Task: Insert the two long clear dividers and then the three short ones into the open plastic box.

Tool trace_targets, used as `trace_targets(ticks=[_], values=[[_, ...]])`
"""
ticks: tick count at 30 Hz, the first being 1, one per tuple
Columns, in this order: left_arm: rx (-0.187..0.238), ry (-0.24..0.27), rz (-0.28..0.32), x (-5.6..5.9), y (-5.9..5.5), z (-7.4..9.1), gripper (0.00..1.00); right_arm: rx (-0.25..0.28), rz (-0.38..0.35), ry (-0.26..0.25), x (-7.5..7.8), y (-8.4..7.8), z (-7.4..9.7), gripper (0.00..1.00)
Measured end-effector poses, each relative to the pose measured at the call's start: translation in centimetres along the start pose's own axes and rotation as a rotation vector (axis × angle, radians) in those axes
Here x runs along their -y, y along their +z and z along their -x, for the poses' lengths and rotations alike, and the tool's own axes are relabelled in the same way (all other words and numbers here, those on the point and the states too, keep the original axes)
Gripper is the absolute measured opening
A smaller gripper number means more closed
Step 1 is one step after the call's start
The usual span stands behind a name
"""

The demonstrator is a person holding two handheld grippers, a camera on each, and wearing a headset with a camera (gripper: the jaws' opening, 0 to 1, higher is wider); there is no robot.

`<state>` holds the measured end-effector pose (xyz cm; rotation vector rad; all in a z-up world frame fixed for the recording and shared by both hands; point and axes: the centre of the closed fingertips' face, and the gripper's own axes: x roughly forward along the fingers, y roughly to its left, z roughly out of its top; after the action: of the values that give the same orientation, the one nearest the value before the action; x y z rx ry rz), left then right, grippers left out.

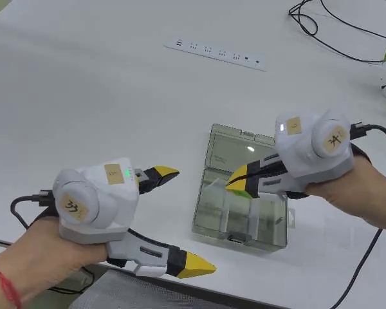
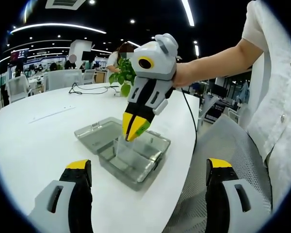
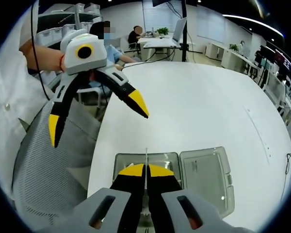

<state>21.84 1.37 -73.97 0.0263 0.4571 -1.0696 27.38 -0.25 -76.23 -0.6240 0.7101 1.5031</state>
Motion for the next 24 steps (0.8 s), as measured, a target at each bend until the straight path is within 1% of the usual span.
trace_targets(ticks=[5,10,12,16,21,24], values=[[0.003,-0.002,0.002,0.1,-0.1,-0.1,1.00,-0.004,0.009,0.005,0.0,-0.1,-0.8,0.02],[0.004,-0.002,0.007,0.0,-0.2,-0.2,1.00,-0.012,-0.002,0.013,0.1,-0.5,-1.8,0.02],[0.001,-0.002,0.005,0.0,-0.3,-0.2,1.00,-0.009,-0.016,0.014,0.3,-0.6,-2.1,0.02],[0.002,-0.003,0.006,0.0,-0.3,-0.2,1.00,-0.018,-0.019,0.020,0.1,-0.9,-2.6,0.02],[0.001,0.000,0.008,-0.1,-0.4,-0.1,1.00,-0.033,-0.030,0.028,0.2,-1.3,-3.1,0.02],[0.000,-0.001,0.010,-0.2,-0.4,-0.1,1.00,-0.058,-0.024,0.033,0.1,-1.6,-3.6,0.02]])
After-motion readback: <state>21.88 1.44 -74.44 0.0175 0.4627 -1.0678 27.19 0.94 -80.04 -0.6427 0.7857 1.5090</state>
